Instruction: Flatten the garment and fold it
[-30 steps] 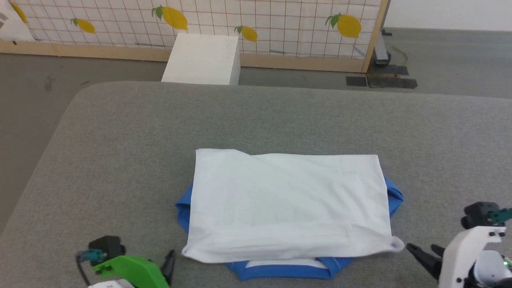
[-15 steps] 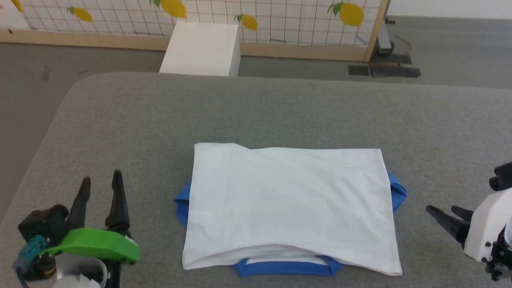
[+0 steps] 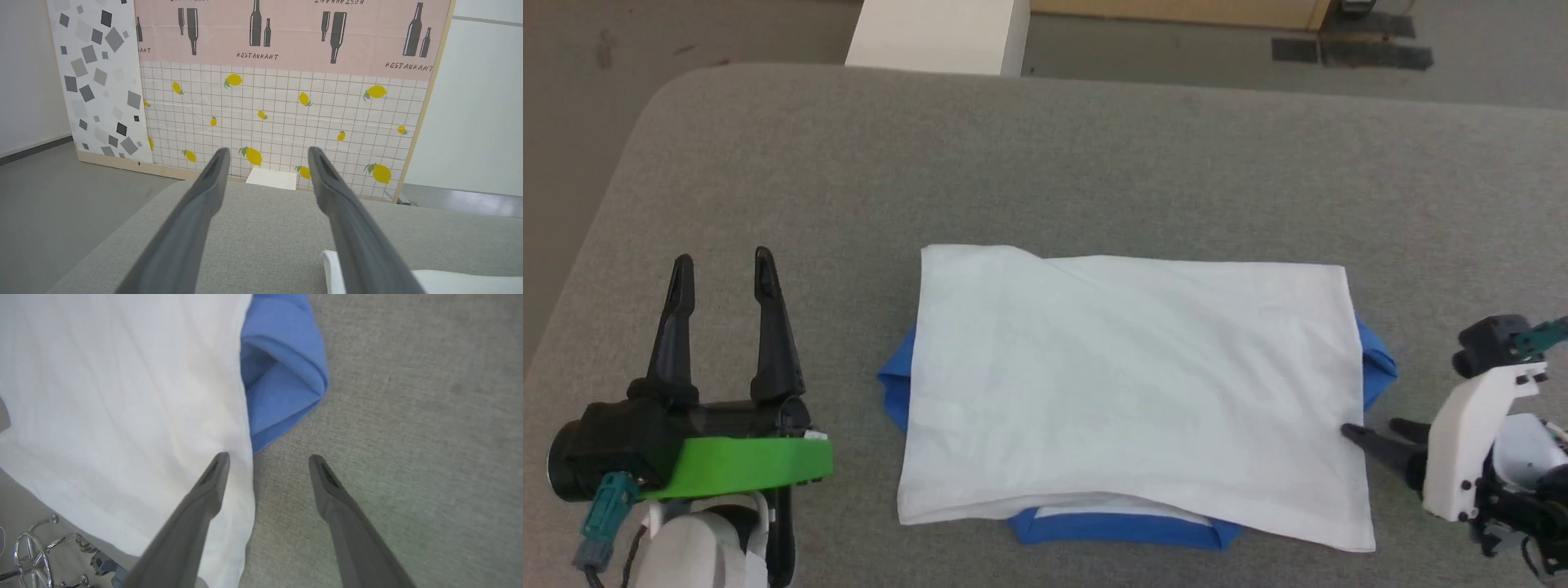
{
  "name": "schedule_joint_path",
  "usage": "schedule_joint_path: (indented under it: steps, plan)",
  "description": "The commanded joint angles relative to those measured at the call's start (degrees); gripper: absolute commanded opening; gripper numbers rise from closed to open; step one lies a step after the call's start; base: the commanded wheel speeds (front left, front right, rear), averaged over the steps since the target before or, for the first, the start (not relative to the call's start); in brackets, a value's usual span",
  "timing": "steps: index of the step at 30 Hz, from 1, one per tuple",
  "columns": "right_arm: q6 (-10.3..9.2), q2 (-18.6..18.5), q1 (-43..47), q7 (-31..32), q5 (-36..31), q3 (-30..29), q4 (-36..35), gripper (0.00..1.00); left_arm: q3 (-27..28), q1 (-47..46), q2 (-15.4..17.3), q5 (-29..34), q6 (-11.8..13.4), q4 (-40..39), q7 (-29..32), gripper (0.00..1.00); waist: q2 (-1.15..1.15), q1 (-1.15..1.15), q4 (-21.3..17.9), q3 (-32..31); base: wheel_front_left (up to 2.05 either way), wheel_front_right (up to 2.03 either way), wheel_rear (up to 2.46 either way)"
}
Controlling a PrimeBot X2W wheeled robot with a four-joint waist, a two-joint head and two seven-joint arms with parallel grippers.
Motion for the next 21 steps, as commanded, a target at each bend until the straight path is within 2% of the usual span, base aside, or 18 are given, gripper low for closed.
schedule_joint_path:
  steps: [1, 12, 20, 21]
  plan:
    - [-0.08, -0.1, -0.92, -0.6, 0.81, 1.05, 0.59, 1.0, 0.68, -0.33, -0.78, 1.09, -0.78, -0.28, -0.24, 1.0, 0.0, 0.0, 1.24, 1.82, 0.0, 0.0, 0.0]
    - [-0.08, 0.19, -3.78, -4.39, 4.45, 11.0, 3.93, 1.0, 4.29, -0.07, -4.9, 4.21, -5.78, 1.23, -0.25, 1.0, 0.0, 0.0, 2.18, 3.46, 0.0, 0.0, 0.0]
    - [-0.08, -0.71, -6.71, -4.67, 5.95, 16.92, 7.03, 0.98, 5.03, -0.33, -6.47, 4.65, -7.61, 3.4, -0.26, 1.0, 0.0, 0.0, 2.37, 3.09, 0.0, 0.0, 0.0]
    - [-0.08, -0.86, -6.91, -4.74, 6.05, 17.12, 7.42, 0.3, 5.12, -0.33, -6.58, 4.73, -7.72, 3.51, -0.26, 1.0, 0.0, 0.0, 2.36, 3.0, 0.0, 0.0, 0.0]
